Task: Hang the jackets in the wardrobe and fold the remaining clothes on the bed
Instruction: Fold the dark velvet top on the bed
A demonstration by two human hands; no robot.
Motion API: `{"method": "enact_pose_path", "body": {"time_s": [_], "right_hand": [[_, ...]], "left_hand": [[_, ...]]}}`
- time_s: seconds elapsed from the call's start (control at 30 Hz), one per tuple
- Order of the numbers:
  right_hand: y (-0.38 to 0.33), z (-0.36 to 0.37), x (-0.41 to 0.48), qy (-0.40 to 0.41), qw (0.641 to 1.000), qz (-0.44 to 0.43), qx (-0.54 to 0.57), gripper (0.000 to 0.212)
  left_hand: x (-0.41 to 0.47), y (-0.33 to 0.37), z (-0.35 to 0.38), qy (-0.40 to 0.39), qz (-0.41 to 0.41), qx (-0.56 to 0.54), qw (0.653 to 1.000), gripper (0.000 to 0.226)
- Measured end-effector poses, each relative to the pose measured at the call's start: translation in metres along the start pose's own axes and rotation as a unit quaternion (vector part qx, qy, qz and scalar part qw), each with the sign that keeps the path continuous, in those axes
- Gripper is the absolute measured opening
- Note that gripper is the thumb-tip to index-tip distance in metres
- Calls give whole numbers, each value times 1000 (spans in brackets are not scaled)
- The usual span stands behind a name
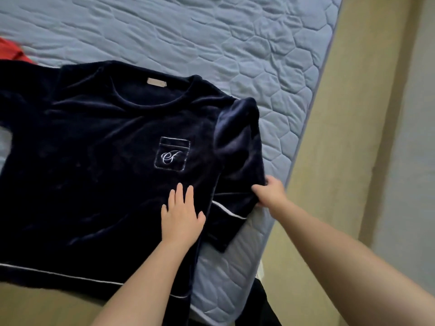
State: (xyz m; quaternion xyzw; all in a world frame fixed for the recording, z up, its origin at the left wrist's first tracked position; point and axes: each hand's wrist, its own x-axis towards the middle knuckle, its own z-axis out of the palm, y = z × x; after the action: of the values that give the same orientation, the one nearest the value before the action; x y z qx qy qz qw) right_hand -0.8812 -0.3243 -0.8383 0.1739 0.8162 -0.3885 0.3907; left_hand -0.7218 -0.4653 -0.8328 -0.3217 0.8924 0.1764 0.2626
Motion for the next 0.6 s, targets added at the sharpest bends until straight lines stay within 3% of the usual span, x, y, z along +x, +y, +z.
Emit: {"method": "enact_pose_path", "body": {"time_s": [0.13,0.23,0.4,0.6], "right_hand": [[4,-109,19,139,966,-21,-217,31],[-2,-179,30,225,932,-38,-281,26],[-16,-223,60,96,968,-52,-224,20],[-18,-237,108,87,926,-57,-362,26]], "left_hand": [[-12,14,0,-51,-1,52,997,78],[-6,40,0,-51,32,76,995,73],[23,90,-5,-38,93,91,991,59],[49,106,2,-31,79,119,989,53]]}}
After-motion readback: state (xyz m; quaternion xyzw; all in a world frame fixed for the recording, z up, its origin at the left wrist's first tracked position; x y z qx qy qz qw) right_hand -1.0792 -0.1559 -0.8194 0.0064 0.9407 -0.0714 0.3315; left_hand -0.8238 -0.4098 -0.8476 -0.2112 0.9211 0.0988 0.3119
